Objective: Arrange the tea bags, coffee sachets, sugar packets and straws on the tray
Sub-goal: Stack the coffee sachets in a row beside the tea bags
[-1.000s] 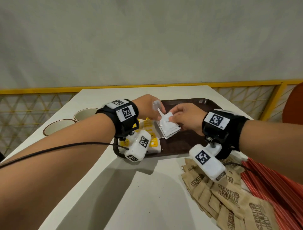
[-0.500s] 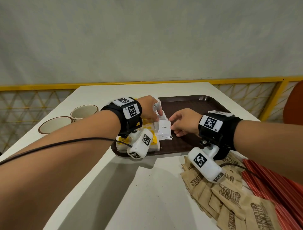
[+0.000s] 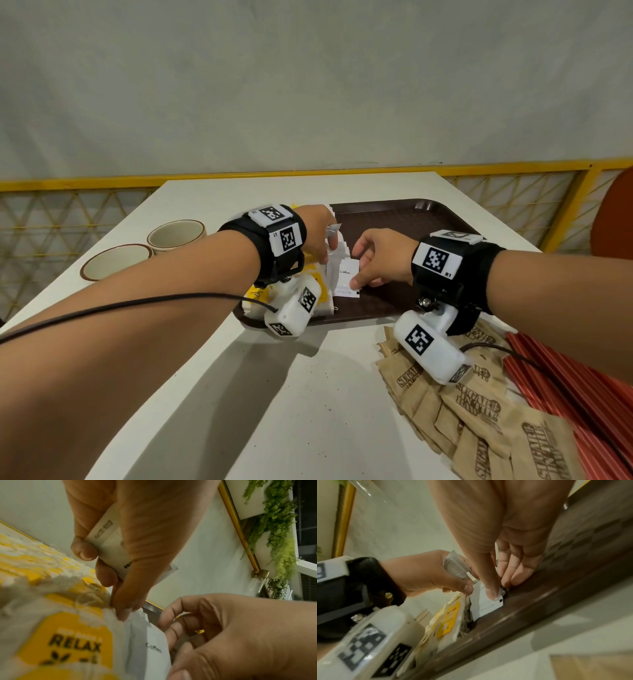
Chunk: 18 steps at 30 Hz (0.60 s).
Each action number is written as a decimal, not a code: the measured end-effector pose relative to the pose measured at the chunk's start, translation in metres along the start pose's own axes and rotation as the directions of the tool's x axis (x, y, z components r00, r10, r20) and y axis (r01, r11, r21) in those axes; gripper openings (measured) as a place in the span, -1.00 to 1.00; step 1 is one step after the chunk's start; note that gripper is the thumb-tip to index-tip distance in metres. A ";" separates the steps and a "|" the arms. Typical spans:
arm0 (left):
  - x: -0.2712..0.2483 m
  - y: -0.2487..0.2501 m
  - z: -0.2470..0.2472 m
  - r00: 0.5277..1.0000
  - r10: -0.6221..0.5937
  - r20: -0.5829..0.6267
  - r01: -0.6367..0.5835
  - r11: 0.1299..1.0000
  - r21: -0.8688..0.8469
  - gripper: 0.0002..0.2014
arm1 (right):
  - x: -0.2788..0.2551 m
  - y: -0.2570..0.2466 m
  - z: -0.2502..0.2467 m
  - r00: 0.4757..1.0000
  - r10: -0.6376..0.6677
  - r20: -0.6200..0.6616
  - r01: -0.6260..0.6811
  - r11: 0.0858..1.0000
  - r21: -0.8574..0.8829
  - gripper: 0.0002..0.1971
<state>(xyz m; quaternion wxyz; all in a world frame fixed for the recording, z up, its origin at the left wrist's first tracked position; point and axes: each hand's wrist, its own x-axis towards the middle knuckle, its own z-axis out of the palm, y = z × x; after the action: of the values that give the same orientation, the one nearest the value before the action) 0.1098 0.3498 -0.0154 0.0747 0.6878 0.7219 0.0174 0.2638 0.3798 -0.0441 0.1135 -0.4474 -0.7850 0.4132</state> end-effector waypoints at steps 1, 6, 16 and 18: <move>0.001 0.001 0.001 1.000 0.003 -0.001 -0.003 1.000 0.004 -0.72 | 0.000 0.000 0.000 1.000 -0.008 -0.010 0.008 1.000 -0.010 -0.57; 0.004 0.001 0.001 1.000 0.004 -0.007 -0.004 1.000 -0.004 -0.71 | 0.001 0.002 0.002 0.999 -0.030 -0.019 0.030 0.999 -0.033 -0.58; 0.010 -0.005 0.005 0.995 -0.047 -0.090 0.037 0.994 -0.101 -0.75 | -0.002 -0.001 0.002 0.996 -0.088 -0.005 0.087 0.994 -0.072 -0.59; 0.009 -0.006 0.004 0.993 -0.038 -0.113 0.025 0.993 -0.113 -0.78 | -0.003 -0.002 0.002 0.996 -0.089 -0.009 0.088 0.994 -0.070 -0.59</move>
<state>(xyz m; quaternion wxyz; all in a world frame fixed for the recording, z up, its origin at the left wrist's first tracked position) 0.1039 0.3581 -0.0212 0.0714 0.6689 0.7336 0.0962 0.2632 0.3758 -0.0429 0.1208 -0.4182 -0.8173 0.3774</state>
